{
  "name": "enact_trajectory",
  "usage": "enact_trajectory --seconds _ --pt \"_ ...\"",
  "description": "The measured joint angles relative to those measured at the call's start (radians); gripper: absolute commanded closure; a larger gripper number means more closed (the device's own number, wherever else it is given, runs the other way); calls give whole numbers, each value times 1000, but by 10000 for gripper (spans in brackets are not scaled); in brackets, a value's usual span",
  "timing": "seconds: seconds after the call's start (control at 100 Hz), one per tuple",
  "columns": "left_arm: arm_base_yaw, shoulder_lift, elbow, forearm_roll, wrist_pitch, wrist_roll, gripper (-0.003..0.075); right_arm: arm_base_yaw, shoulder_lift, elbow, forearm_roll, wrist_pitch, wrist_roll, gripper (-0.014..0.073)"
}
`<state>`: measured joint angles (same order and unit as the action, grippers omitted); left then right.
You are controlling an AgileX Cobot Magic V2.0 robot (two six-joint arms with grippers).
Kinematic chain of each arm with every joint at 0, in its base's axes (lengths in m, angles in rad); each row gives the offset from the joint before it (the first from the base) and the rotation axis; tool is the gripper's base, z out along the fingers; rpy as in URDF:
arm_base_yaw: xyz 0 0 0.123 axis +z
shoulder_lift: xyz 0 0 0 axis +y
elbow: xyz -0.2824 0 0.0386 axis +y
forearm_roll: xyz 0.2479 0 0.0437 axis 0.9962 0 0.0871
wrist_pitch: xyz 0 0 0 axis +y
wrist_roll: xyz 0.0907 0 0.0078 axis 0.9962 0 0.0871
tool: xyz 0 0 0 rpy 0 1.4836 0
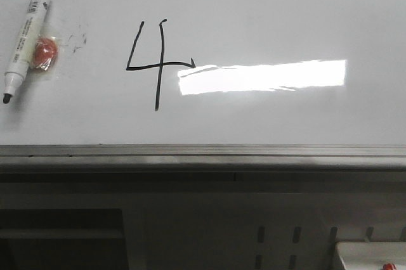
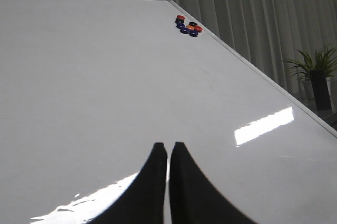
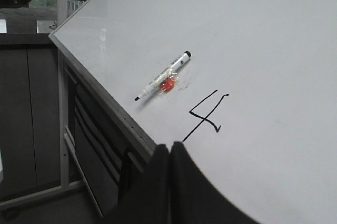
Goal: Write number 4 on whiteboard
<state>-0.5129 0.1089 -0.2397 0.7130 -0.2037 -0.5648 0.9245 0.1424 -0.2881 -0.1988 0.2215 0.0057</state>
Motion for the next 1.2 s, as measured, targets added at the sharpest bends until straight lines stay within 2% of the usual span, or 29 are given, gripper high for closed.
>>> enact_trajectory --seconds 0.61,0.71,0.91,1.02,1.2 --pt "0 0 8 17 -5 0 741 0 0 0 0 2 0 659" --pt "0 -4 8 -78 17 33 741 0 0 0 0 2 0 659" --pt "62 -8 12 -357 154 359 741 0 0 0 0 2 0 659" --pt "157 -8 42 -453 183 453 741 0 0 0 0 2 0 659" --pt "341 -28 161 -611 204 479 741 0 0 0 0 2 0 659"
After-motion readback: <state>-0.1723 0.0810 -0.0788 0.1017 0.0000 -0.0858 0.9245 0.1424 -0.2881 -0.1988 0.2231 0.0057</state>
